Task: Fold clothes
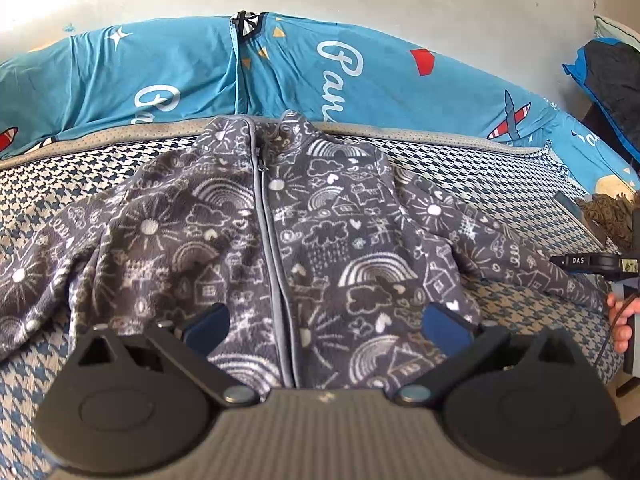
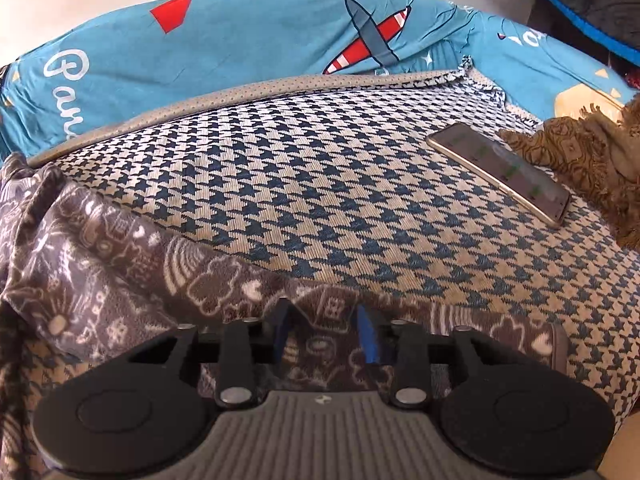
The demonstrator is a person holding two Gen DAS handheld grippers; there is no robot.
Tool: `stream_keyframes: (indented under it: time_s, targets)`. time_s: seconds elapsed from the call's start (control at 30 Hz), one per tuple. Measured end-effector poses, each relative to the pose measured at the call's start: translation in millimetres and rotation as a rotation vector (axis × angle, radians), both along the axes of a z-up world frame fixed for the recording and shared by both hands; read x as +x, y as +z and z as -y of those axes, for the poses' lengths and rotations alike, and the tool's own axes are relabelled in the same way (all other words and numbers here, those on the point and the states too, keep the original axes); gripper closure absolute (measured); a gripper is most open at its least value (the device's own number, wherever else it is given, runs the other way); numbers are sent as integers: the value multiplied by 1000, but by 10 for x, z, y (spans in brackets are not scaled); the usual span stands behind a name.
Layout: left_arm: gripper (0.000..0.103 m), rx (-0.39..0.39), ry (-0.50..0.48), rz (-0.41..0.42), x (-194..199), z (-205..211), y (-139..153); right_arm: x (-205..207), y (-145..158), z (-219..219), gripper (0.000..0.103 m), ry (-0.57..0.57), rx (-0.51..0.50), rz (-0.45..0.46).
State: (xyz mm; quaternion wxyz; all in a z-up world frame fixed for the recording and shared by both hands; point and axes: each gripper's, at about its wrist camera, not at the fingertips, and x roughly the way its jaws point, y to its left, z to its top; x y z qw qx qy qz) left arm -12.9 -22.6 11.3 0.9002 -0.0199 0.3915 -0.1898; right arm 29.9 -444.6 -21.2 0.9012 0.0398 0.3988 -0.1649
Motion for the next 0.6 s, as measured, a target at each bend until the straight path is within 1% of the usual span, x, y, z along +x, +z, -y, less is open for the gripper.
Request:
stream_keyframes:
  time_s: [0.03,0.07,0.27,0.37,0.6]
  targets:
    - [0,1,-2,1,0,13,0,5,1,9,92,-10,-3,5]
    - [0,2,-3,2,0,26,1,9,0,21,97,-18,-1,9]
    - [0,11,-5,-6,21,74,-34,39,2,34,102,-46,-15,31]
    - [0,11,-3,-6,29,89,-45,61,33,77,102,-88,-7,61]
    - [0,12,4,-14,50,109,-79,137,69,179,103,-155,-31,114]
